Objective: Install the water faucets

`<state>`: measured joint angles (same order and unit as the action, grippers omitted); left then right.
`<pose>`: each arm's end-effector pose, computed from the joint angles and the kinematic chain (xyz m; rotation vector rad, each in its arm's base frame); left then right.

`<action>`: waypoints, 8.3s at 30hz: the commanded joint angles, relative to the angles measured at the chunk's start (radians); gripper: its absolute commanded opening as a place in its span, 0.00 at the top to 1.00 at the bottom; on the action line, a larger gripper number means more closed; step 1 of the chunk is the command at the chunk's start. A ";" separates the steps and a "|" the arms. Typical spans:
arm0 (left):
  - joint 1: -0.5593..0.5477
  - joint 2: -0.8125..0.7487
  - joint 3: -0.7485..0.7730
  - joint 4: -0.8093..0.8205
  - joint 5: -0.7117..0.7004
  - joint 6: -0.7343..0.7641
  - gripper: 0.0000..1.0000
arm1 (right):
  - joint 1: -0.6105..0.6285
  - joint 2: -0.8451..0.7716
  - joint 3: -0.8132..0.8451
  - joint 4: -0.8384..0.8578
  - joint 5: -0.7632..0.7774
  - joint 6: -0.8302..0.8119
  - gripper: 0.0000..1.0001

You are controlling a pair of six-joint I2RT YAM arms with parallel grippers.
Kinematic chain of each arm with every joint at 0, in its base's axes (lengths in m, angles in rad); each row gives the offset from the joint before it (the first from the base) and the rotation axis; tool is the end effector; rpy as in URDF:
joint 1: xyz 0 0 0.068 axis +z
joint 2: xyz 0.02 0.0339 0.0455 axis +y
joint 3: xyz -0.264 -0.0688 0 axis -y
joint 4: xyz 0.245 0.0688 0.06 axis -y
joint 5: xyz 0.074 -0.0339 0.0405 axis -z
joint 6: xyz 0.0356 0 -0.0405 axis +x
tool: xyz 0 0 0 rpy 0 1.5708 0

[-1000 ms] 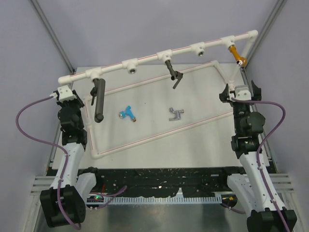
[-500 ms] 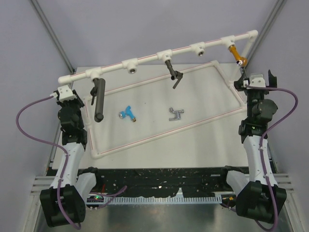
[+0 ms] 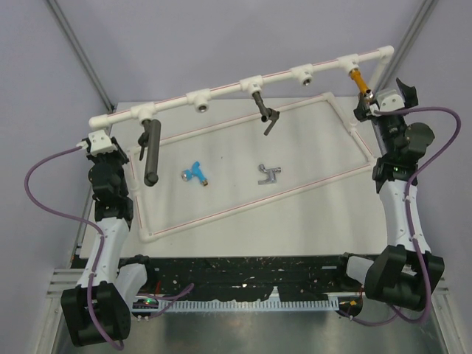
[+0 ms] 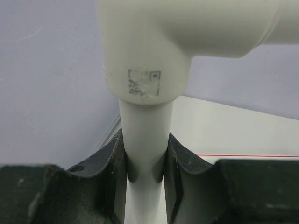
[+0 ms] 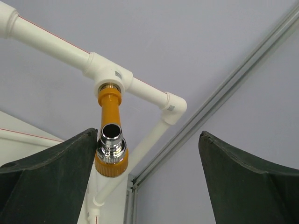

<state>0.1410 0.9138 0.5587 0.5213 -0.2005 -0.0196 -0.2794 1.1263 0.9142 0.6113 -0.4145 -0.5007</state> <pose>0.2136 0.0375 0.3116 -0.2786 1.3845 0.2413 0.2508 -0.0570 0.4004 -0.4941 1.1139 -0.4398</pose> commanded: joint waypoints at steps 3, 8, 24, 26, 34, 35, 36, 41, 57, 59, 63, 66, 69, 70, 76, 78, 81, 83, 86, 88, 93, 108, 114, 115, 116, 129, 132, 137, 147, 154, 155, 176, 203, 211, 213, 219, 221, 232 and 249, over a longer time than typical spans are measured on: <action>-0.021 -0.006 0.020 0.009 0.053 -0.008 1.00 | -0.010 0.096 0.124 -0.054 -0.136 -0.048 0.10; -0.021 -0.006 0.024 0.008 0.052 -0.003 1.00 | -0.015 0.138 0.156 -0.064 -0.184 0.017 0.15; -0.021 -0.013 0.020 0.011 0.049 -0.008 1.00 | -0.027 0.274 0.218 0.162 -0.205 0.628 0.69; -0.021 -0.016 0.020 0.013 0.050 -0.006 1.00 | -0.027 0.280 0.229 0.145 -0.190 0.769 0.79; -0.021 -0.015 0.023 0.014 0.061 -0.019 1.00 | -0.029 0.256 0.225 -0.068 0.006 1.409 0.90; -0.023 -0.018 0.023 0.014 0.061 -0.019 1.00 | -0.029 0.254 0.226 -0.124 0.038 1.463 0.90; -0.021 -0.015 0.023 0.016 0.061 -0.019 1.00 | -0.029 0.256 0.213 -0.142 0.048 1.602 0.89; -0.021 -0.024 0.018 0.020 0.065 -0.031 1.00 | -0.032 0.296 0.144 -0.105 0.042 2.077 0.88; -0.021 -0.027 0.020 0.022 0.065 -0.034 1.00 | -0.089 0.227 0.135 -0.117 0.180 1.929 0.38; -0.021 -0.029 0.020 0.022 0.065 -0.034 1.00 | -0.122 0.224 0.105 -0.041 0.154 1.900 0.36; -0.021 -0.029 0.020 0.022 0.064 -0.034 1.00 | -0.167 0.187 0.123 0.018 0.131 1.734 0.35; -0.021 -0.029 0.020 0.022 0.065 -0.034 1.00 | -0.199 0.152 0.195 -0.021 0.077 1.426 0.34; -0.023 -0.030 0.018 0.022 0.062 -0.034 1.00 | -0.205 0.112 0.285 -0.131 -0.037 1.101 0.30; -0.023 -0.032 0.018 0.022 0.061 -0.034 1.00 | -0.205 0.093 0.294 -0.151 -0.064 0.947 0.30; -0.023 -0.036 0.020 0.020 0.061 -0.033 1.00 | -0.196 -0.003 0.258 -0.277 -0.210 0.365 0.27; -0.023 -0.033 0.020 0.020 0.059 -0.031 1.00 | -0.158 -0.026 0.247 -0.347 -0.221 0.142 0.26; -0.023 -0.033 0.021 0.016 0.052 -0.031 1.00 | -0.084 -0.052 0.219 -0.451 -0.170 -0.191 0.26; -0.023 -0.032 0.020 0.016 0.052 -0.032 1.00 | -0.029 -0.069 0.183 -0.469 -0.127 -0.362 0.25; -0.023 -0.030 0.021 0.016 0.055 -0.034 1.00 | 0.015 -0.082 0.149 -0.464 -0.092 -0.459 0.25; -0.023 -0.033 0.021 0.014 0.053 -0.034 1.00 | 0.026 -0.083 0.137 -0.438 -0.077 -0.496 0.25; -0.023 -0.033 0.020 0.011 0.050 -0.033 1.00 | 0.042 -0.048 0.135 -0.375 -0.070 -0.561 0.24; -0.023 -0.029 0.021 0.014 0.050 -0.034 1.00 | 0.094 0.108 0.166 -0.246 -0.055 -0.525 0.28; -0.023 -0.035 0.018 0.011 0.046 -0.031 1.00 | 0.094 0.168 0.175 -0.124 -0.038 -0.291 0.40; -0.024 -0.035 0.020 0.011 0.046 -0.031 1.00 | 0.094 0.181 0.186 -0.117 -0.037 -0.232 0.42; -0.023 -0.035 0.020 0.011 0.044 -0.031 1.00 | 0.094 0.182 0.192 -0.117 -0.038 -0.199 0.47; -0.023 -0.035 0.020 0.011 0.044 -0.028 1.00 | 0.060 0.198 0.209 -0.012 0.127 0.984 0.76; -0.023 -0.036 0.021 0.009 0.044 -0.028 1.00 | 0.019 0.231 0.154 0.085 0.186 1.493 0.76; -0.023 -0.043 0.020 0.009 0.042 -0.025 1.00 | -0.026 0.309 0.083 0.180 0.264 2.037 0.79; -0.023 -0.047 0.020 0.003 0.036 -0.011 1.00 | -0.044 0.322 0.042 0.212 0.281 2.099 0.42; -0.024 -0.047 0.020 0.005 0.036 -0.013 1.00 | -0.150 0.257 -0.044 0.324 0.221 1.934 0.29; -0.023 -0.047 0.020 0.005 0.033 -0.011 1.00 | -0.162 0.230 -0.051 0.320 0.198 1.841 0.28; -0.023 -0.050 0.021 0.005 0.035 -0.008 1.00 | -0.090 -0.037 -0.084 0.099 -0.265 -0.162 0.22; -0.023 -0.066 0.015 0.003 0.035 -0.011 1.00 | -0.023 0.230 0.080 0.346 -0.170 0.457 0.68; -0.023 -0.081 0.023 -0.026 0.009 -0.026 1.00 | -0.023 0.225 0.037 0.471 0.047 1.231 0.88; -0.021 -0.084 0.023 -0.024 0.013 -0.032 1.00 | -0.024 0.236 0.016 0.476 0.139 1.462 0.89; -0.023 -0.090 0.023 -0.032 0.021 -0.029 1.00 | -0.023 0.329 0.035 0.403 0.250 2.110 0.90; -0.023 -0.092 0.024 -0.033 0.024 -0.029 1.00 | -0.020 0.340 0.064 0.334 0.259 2.200 0.89; -0.023 -0.089 0.027 -0.043 0.015 -0.020 1.00 | -0.040 0.236 0.031 0.189 0.399 2.049 0.46; -0.023 -0.078 0.027 -0.040 0.015 -0.025 1.00 | -0.196 0.072 0.043 0.403 0.067 0.981 0.25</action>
<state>0.1200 0.8459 0.5587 0.4328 -0.1905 -0.0265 -0.4820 1.2686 0.8810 0.9417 -0.1566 0.9794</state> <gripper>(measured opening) 0.338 0.753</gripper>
